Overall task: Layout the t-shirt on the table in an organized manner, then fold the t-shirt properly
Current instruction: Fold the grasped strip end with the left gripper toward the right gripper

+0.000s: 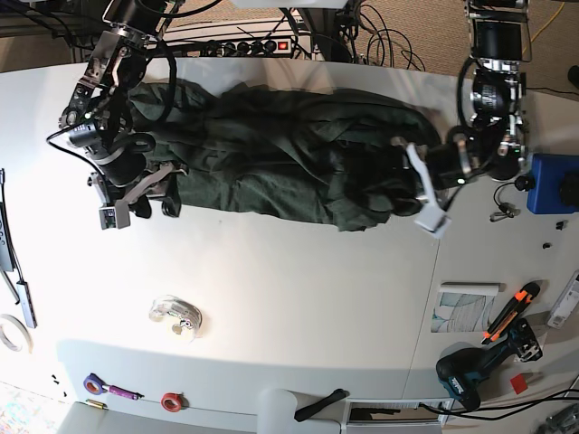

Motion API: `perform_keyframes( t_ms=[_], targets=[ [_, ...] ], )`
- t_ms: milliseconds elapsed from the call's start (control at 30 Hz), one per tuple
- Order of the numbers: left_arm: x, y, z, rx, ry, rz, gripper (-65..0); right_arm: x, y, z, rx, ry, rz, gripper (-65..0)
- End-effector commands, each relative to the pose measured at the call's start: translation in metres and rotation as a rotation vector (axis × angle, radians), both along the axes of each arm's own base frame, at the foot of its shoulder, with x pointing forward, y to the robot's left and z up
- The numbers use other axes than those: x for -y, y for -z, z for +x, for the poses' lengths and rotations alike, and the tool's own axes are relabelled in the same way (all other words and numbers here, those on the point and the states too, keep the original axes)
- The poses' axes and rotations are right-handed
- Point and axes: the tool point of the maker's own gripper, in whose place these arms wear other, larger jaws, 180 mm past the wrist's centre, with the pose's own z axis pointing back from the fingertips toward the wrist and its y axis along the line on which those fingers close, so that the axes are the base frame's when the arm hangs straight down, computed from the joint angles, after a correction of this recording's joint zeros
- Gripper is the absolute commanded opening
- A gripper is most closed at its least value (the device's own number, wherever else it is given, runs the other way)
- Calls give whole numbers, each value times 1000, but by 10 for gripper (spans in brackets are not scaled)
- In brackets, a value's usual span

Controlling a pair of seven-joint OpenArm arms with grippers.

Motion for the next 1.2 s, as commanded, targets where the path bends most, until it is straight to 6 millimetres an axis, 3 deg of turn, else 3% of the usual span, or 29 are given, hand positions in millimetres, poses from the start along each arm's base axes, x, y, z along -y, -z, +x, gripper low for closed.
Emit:
perform_keyframes(
  t_ms=[0,167,367,533,567,667,700,800,967,1067,1167],
  targets=[
    [7,-16,8,56,4,-34,-650,5,-16,8,64,11,-13,-320],
    [33,-19,7,60,26,-72,-650,14,-14,9,59,46,-54,-320],
    [48,-24,15,90,40,-59,-650,14,-14,9,60,50,-55,-320],
    [64,-13,4,82,111,-8,-650,14,-14,9,61,50,-55,-320],
    [70,-12,0,79,134,-4,-616,14,-14,9,61,50,-54,-320],
    [88,-13,-11,81,186,-24,-306,14,-14,9,61,49,-55,-320],
    [93,-14,-13,86,196,-37,-261,14,-14,9,61,49,-55,-320],
    [101,-19,-14,100,208,-60,-255,14,-14,9,58,49,-55,-320],
    [91,-35,-4,138,187,-72,-256,14,-14,9,56,49,-56,-320],
    [67,-52,7,178,135,-60,-268,14,-13,8,53,49,-57,-320],
    [31,-64,22,193,34,-30,-268,15,-13,8,52,50,-60,-320]
  ],
)
